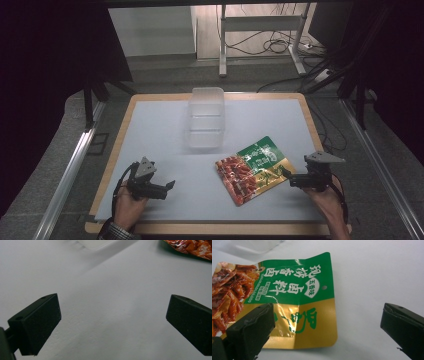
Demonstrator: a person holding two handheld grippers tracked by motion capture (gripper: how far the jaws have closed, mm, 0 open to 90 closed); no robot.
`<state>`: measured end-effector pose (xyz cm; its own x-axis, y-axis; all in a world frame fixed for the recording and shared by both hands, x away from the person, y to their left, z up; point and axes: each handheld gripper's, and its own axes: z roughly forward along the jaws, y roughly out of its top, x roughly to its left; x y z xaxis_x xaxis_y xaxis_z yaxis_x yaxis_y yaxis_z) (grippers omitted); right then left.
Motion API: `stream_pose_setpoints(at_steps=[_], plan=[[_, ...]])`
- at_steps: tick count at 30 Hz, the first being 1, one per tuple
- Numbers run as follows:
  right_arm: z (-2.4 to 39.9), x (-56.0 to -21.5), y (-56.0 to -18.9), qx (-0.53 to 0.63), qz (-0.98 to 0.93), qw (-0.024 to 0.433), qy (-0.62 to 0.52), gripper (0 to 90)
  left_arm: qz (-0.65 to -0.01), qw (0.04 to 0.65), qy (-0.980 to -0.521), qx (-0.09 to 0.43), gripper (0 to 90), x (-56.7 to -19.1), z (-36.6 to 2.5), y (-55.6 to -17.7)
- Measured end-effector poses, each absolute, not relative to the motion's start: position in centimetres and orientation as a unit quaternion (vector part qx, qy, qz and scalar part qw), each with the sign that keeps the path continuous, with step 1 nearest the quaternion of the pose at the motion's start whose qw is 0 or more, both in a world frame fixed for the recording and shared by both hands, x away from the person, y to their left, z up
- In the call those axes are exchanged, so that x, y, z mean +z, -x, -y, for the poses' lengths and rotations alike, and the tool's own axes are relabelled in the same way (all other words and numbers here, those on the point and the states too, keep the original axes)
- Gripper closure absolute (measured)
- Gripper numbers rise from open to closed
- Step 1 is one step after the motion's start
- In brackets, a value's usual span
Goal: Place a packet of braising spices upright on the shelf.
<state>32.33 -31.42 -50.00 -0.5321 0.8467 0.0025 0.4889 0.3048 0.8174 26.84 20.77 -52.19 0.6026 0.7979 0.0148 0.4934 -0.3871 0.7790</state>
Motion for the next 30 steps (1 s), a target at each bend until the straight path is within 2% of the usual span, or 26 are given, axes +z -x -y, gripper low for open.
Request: stream_pose_setpoints(at_steps=[9,15,24,30], plan=[[30.2,-50.0,-33.3,0.389,-0.789,0.22,-0.422,0.5,-0.395,0.381,-0.812,0.2,0.0,-52.2,-20.6,-26.8],[29.4,-50.4,-34.3,0.366,-0.798,0.209,-0.432,7.2,-0.394,0.38,-0.812,0.2,0.0,-52.3,-20.6,-26.8],[29.2,-51.1,-36.4,0.356,-0.808,0.174,-0.437,22.6,-0.392,0.377,-0.815,0.201,0.0,-52.3,-20.5,-26.8],[29.1,-51.3,-37.2,0.355,-0.813,0.148,-0.438,27.4,-0.39,0.375,-0.816,0.201,0.0,-52.3,-20.4,-26.8]])
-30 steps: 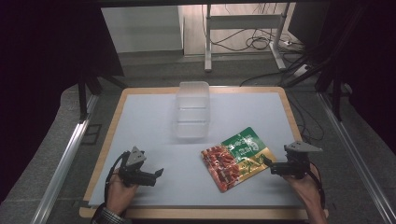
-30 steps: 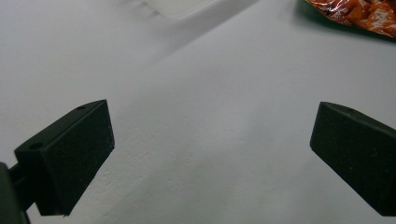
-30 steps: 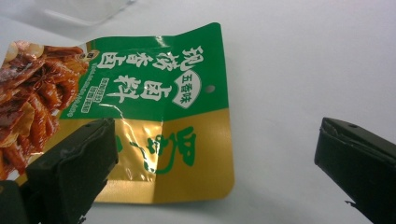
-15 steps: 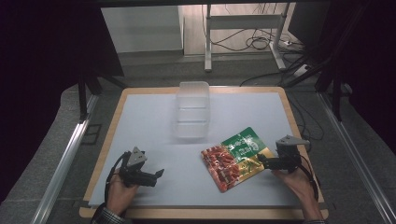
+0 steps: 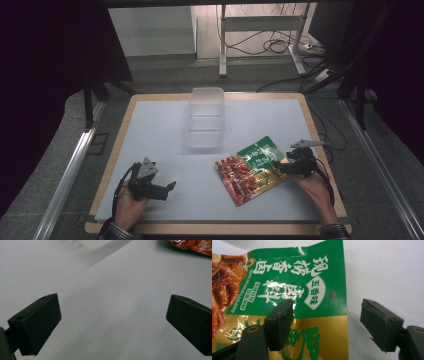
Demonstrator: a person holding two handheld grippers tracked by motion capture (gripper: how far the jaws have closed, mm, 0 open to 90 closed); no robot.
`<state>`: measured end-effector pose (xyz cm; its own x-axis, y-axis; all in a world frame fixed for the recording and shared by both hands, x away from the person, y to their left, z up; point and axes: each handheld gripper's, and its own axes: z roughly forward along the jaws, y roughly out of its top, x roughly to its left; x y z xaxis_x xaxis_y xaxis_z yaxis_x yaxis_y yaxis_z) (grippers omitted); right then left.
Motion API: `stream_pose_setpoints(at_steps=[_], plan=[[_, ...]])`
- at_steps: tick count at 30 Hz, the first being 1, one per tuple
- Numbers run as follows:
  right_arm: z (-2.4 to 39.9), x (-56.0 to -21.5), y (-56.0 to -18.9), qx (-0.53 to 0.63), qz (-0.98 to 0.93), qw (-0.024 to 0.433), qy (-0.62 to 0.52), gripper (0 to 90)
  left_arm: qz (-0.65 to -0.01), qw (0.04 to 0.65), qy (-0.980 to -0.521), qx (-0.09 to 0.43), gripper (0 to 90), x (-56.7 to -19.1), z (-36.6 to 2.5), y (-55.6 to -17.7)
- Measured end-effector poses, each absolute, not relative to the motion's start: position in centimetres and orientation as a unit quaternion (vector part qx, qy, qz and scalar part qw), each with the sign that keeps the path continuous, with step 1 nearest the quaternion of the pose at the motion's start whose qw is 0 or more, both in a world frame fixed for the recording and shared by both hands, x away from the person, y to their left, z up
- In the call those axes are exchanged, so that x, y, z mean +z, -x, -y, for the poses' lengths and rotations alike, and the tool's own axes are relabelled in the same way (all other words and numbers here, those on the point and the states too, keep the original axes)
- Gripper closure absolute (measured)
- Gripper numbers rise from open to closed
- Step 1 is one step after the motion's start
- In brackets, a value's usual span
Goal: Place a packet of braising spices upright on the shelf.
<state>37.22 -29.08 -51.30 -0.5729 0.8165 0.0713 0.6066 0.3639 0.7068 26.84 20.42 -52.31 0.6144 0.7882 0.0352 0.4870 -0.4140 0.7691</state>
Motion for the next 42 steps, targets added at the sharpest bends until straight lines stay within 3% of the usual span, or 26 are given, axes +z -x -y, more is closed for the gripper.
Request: stream_pose_setpoints(at_steps=[9,20,22,23,24,25,26,29,42], plan=[[28.9,-51.3,-37.8,0.364,-0.82,0.12,-0.424,41.1,-0.39,0.373,-0.817,0.202,0.0,-52.3,-20.3,-26.8],[27.2,-50.3,-37.7,0.353,-0.842,0.148,-0.38,56.6,-0.388,0.37,-0.819,0.202,0.0,-52.4,-20.2,-26.9],[26.5,-50.6,-37.9,0.329,-0.855,0.156,-0.37,65.8,-0.388,0.37,-0.819,0.202,0.0,-52.4,-20.2,-26.9],[26.5,-50.6,-37.9,0.329,-0.855,0.156,-0.37,65.8,-0.388,0.37,-0.819,0.202,0.0,-52.4,-20.2,-26.9],[26.2,-50.5,-38.0,0.318,-0.858,0.167,-0.368,73.8,-0.388,0.37,-0.819,0.201,0.0,-52.4,-20.2,-26.9],[26.2,-50.5,-38.0,0.318,-0.858,0.167,-0.368,73.8,-0.388,0.37,-0.819,0.201,0.0,-52.4,-20.2,-26.9],[26.1,-50.3,-38.1,0.326,-0.856,0.159,-0.37,80.7,-0.388,0.37,-0.819,0.202,0.0,-52.4,-20.2,-26.9],[26.0,-50.0,-38.2,0.335,-0.853,0.142,-0.373,88.3,-0.388,0.37,-0.82,0.203,0.0,-52.4,-20.2,-26.8],[25.2,-47.1,-36.7,0.338,-0.848,0.157,-0.376,88.8,-0.391,0.37,-0.817,0.205,0.0,-52.3,-20.3,-26.7]])
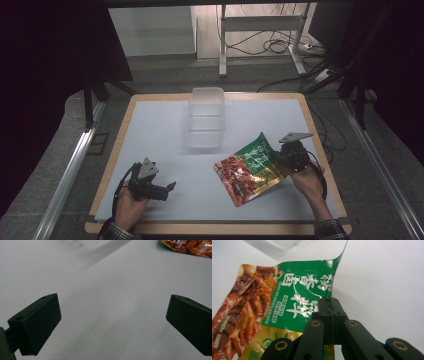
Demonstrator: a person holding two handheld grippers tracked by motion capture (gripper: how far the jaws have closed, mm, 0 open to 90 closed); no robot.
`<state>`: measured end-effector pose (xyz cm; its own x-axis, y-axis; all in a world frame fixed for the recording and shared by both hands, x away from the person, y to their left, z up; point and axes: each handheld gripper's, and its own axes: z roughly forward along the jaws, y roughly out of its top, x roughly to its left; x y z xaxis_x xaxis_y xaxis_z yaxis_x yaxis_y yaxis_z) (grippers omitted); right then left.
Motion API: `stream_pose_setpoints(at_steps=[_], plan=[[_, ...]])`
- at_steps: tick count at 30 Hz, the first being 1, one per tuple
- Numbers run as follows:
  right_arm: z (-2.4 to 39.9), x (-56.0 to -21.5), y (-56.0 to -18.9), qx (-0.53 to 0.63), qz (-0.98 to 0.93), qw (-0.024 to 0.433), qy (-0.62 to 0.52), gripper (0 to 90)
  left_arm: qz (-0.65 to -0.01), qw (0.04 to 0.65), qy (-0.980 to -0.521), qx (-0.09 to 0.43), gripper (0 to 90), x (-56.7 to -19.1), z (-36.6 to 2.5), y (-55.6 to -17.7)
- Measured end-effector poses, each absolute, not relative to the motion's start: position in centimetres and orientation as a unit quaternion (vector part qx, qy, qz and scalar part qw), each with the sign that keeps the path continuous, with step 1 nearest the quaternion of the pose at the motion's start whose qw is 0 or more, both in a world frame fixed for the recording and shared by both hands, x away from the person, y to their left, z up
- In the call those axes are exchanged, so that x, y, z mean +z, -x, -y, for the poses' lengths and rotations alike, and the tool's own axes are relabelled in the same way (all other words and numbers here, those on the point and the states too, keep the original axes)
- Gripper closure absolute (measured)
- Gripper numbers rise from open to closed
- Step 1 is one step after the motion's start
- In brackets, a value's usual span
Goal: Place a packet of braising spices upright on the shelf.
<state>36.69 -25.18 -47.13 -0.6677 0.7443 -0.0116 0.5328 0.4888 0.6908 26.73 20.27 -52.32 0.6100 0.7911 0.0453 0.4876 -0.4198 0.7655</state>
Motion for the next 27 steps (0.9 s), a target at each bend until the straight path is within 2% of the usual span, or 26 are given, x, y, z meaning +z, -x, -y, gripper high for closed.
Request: stream_pose_setpoints(at_steps=[5,27], plan=[[25.2,-46.5,-36.2,0.348,-0.845,0.163,-0.372,88.8,-0.39,0.37,-0.818,0.206,0.0,-52.3,-20.2,-26.7],[24.4,-41.7,-34.8,0.426,-0.823,0.132,-0.353,88.8,-0.384,0.372,-0.823,0.191,0.0,-52.4,-19.5,-26.7]])
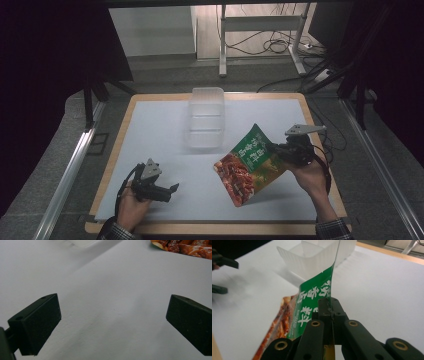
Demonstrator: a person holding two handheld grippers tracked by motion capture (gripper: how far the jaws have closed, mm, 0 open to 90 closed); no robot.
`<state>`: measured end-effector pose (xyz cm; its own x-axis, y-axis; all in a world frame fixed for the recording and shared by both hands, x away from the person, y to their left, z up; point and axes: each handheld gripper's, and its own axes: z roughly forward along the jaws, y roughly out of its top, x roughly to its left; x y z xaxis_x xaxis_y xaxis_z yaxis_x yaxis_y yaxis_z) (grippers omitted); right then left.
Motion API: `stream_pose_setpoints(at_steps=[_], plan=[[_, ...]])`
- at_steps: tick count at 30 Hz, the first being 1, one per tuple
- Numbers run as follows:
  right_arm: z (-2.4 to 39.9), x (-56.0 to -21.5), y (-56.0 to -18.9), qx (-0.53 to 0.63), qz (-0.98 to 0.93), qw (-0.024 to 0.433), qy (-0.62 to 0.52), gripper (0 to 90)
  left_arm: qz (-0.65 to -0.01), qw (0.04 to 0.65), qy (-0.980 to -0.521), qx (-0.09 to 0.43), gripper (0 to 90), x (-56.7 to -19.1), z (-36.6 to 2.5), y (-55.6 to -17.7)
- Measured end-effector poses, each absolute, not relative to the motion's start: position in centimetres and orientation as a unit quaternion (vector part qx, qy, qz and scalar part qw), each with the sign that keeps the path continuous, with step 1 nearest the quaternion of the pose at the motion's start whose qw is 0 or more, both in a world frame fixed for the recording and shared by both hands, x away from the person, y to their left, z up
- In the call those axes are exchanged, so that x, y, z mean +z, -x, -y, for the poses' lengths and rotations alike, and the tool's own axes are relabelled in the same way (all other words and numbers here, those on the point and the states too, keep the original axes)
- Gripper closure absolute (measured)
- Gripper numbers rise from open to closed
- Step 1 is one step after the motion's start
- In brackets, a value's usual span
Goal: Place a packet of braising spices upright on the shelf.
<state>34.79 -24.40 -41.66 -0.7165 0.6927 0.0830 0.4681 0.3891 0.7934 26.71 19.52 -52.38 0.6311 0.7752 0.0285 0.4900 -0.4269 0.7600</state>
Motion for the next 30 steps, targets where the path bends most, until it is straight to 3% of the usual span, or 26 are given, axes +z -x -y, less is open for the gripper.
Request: stream_pose_setpoints(at_steps=[20,30], plan=[[21.8,-35.8,-34.5,0.458,-0.825,0.122,-0.308,89.0,-0.389,0.379,-0.817,0.191,0.0,-52.3,-19.7,-26.7],[21.0,-34.2,-34.6,0.446,-0.831,0.145,-0.298,89.0,-0.387,0.376,-0.82,0.191,0.0,-52.3,-19.6,-26.7]])
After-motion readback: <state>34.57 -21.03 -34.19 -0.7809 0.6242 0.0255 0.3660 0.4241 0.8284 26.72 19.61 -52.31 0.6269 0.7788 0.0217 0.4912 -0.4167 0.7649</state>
